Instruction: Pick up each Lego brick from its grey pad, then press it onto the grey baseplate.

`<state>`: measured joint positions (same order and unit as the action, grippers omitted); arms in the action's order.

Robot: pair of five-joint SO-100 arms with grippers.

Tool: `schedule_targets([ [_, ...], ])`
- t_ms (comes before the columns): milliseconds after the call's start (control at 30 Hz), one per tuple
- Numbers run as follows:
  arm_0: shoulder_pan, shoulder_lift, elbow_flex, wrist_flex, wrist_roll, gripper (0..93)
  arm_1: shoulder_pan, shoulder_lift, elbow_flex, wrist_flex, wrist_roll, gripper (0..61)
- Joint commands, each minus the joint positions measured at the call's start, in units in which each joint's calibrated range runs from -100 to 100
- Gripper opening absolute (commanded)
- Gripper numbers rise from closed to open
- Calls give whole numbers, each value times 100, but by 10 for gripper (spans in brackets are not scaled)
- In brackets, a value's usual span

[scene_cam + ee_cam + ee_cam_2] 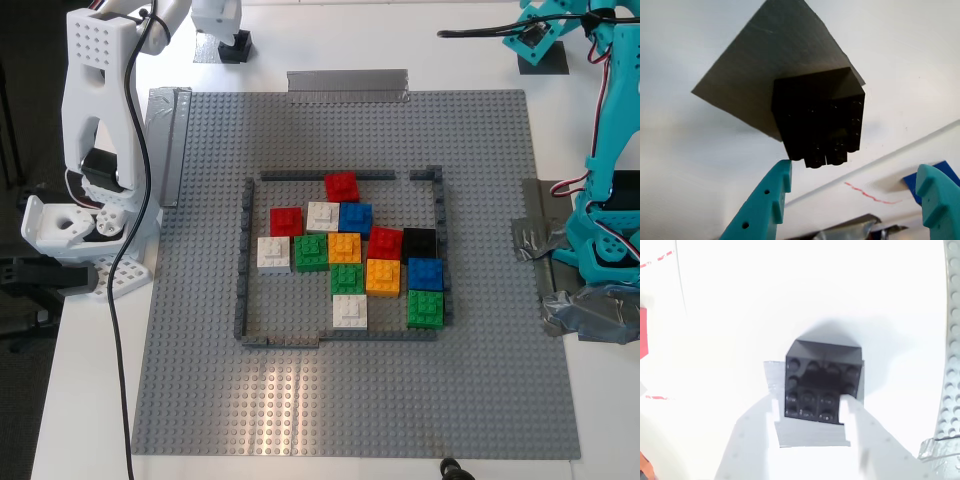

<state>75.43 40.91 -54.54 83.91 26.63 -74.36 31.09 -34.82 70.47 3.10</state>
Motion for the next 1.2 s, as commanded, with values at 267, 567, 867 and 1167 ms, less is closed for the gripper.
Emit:
schedule_targets([
  [267, -3, 183, -582, 14, -23, 261, -104, -208, 136, 300, 122, 68],
  [567, -75, 183, -564, 396, -28, 261, -17, -517, 118, 259, 112, 2],
  [867, -133, 192, -564, 380, -111, 261, 12, -1049, -424, 870, -156, 2],
  [1167, -177, 201, -564, 372, -116, 261, 403, -1804, -577, 1333, -606, 2],
])
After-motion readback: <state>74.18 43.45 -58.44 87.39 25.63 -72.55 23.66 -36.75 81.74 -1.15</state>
